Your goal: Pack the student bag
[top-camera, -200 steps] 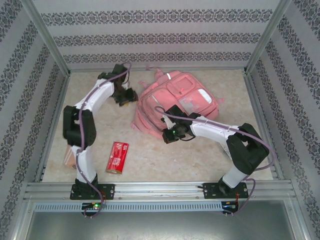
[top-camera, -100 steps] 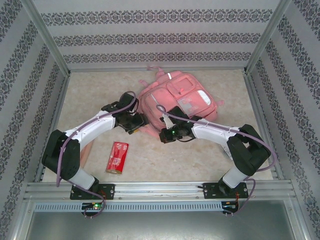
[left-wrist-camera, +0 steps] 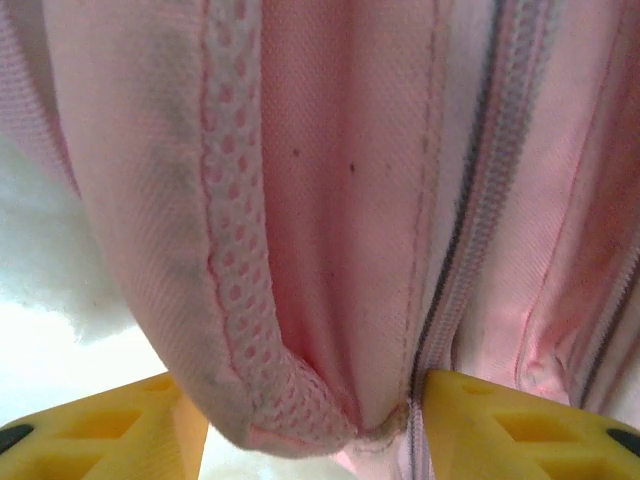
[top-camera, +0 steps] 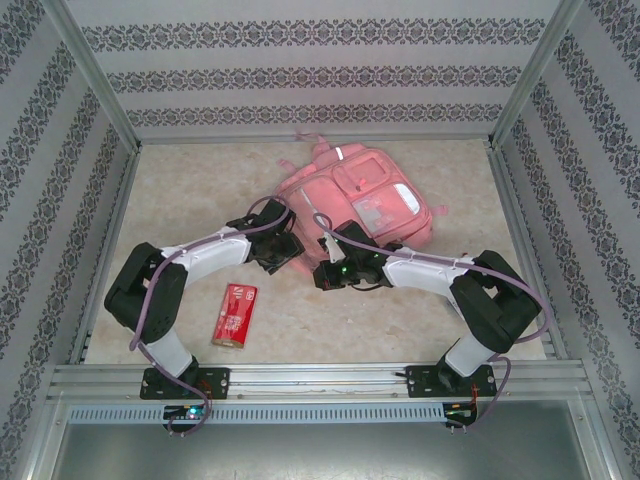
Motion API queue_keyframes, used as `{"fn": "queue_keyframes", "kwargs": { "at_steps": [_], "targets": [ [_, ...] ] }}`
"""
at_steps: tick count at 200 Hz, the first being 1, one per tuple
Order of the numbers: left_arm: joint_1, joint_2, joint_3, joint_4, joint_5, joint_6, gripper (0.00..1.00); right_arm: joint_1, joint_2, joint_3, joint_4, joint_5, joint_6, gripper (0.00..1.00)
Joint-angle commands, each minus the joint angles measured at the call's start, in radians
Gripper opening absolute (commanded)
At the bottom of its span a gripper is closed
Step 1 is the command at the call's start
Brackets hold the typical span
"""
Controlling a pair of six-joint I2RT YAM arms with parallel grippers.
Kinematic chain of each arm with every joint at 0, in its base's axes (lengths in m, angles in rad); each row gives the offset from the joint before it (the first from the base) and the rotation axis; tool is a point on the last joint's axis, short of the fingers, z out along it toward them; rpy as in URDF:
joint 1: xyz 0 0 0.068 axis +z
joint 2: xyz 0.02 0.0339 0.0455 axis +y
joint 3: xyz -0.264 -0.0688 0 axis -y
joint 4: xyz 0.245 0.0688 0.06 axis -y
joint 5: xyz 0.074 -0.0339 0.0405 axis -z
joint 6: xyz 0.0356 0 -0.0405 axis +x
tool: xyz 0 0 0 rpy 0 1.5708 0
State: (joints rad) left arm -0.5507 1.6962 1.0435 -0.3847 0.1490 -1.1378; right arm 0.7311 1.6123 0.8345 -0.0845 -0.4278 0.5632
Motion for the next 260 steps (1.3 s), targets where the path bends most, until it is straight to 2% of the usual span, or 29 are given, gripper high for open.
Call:
{"fn": "queue_keyframes", "kwargs": {
  "at_steps": [1, 18, 51, 63, 81, 100, 136, 165, 195, 221, 233, 260],
  "targets": [
    [-0.012, 0.029, 0.034, -0.018, -0.081, -0.003, 0.58, 0.017, -0.034, -0.023, -0.008, -0.032, 0.001, 0.0],
    [-0.012, 0.048, 0.033, -0.011, -0.09, 0.005, 0.55, 0.017, -0.046, -0.031, -0.024, -0.024, -0.009, 0.0],
    [0.006, 0.085, 0.028, 0.002, -0.077, 0.034, 0.4, 0.011, -0.059, -0.022, -0.117, 0.033, -0.033, 0.0],
    [0.021, 0.09, 0.024, 0.001, -0.071, 0.037, 0.32, 0.001, -0.057, -0.006, -0.187, 0.085, -0.037, 0.0],
    [0.047, 0.084, 0.013, 0.0, -0.069, 0.045, 0.12, -0.016, -0.044, 0.015, -0.288, 0.179, -0.055, 0.0],
    [0.074, 0.06, 0.0, -0.003, -0.069, 0.058, 0.01, -0.03, -0.025, 0.027, -0.372, 0.27, -0.068, 0.0],
    [0.11, 0.034, -0.006, -0.013, -0.072, 0.123, 0.0, -0.05, -0.064, -0.02, -0.404, 0.446, 0.006, 0.0],
    [0.124, 0.042, -0.002, -0.048, -0.068, 0.177, 0.0, -0.111, -0.115, -0.079, -0.405, 0.577, 0.087, 0.0],
    [0.142, 0.022, -0.054, -0.011, -0.044, 0.176, 0.0, -0.205, -0.157, -0.126, -0.393, 0.63, 0.146, 0.0],
    [0.143, 0.019, -0.057, -0.001, -0.006, 0.204, 0.0, -0.245, -0.196, -0.134, -0.373, 0.627, 0.129, 0.0],
    [0.136, 0.024, -0.048, 0.003, 0.03, 0.237, 0.02, -0.254, -0.211, -0.128, -0.363, 0.587, 0.097, 0.07],
    [0.099, 0.011, -0.024, -0.026, 0.057, 0.302, 0.1, -0.27, -0.269, -0.134, -0.381, 0.592, 0.1, 0.11]
  ]
}}
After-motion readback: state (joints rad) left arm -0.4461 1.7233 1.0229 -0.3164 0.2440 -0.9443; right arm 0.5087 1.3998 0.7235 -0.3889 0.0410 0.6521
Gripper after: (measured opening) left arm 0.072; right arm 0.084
